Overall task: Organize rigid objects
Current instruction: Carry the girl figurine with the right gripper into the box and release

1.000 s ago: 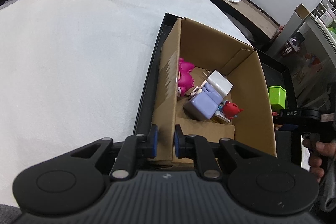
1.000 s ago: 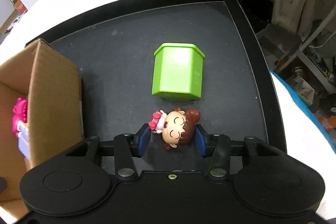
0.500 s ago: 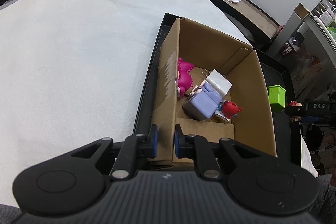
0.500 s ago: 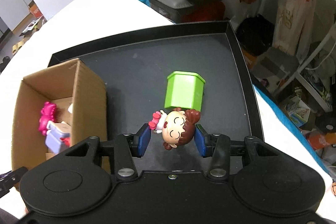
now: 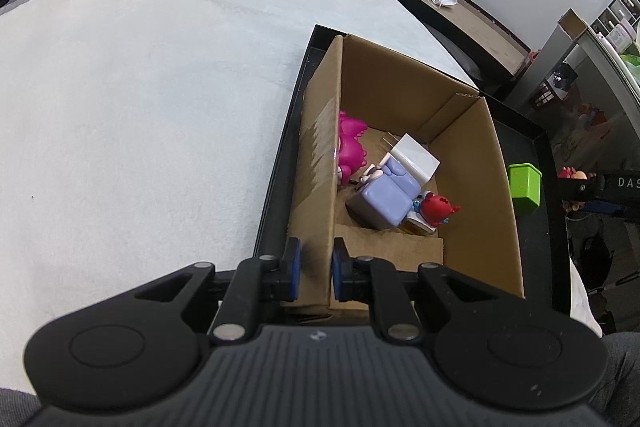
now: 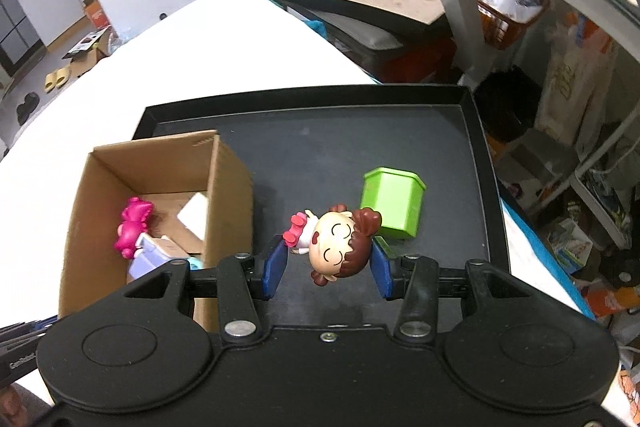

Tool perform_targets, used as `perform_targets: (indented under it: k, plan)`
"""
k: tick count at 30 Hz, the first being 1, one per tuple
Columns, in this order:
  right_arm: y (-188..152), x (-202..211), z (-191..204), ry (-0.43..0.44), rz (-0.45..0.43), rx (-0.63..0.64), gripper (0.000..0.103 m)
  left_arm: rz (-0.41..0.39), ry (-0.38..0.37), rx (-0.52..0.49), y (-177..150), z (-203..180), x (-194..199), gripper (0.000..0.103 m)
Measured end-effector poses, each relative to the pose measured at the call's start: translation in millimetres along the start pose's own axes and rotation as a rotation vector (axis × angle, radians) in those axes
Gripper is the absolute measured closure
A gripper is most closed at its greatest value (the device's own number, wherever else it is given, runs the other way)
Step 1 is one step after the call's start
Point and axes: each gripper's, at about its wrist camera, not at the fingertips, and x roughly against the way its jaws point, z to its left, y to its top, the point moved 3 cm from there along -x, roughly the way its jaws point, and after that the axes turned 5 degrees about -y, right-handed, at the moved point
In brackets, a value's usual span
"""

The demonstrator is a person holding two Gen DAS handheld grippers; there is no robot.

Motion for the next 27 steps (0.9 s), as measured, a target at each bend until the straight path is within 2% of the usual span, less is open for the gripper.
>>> perform_targets:
  k: [13,27]
  plan:
    - [18.8,16.9,50.1,0.057,-0.044,0.107,0.059,-0.001,-0.013,-0.005,-0.7,1.7,1.7,0.088]
    - [31.2,8.6,113.0,0.113,-0.044,0.209,0.058,-0.001,-0.025,0.007,0.0,4.9,2.2,0.088]
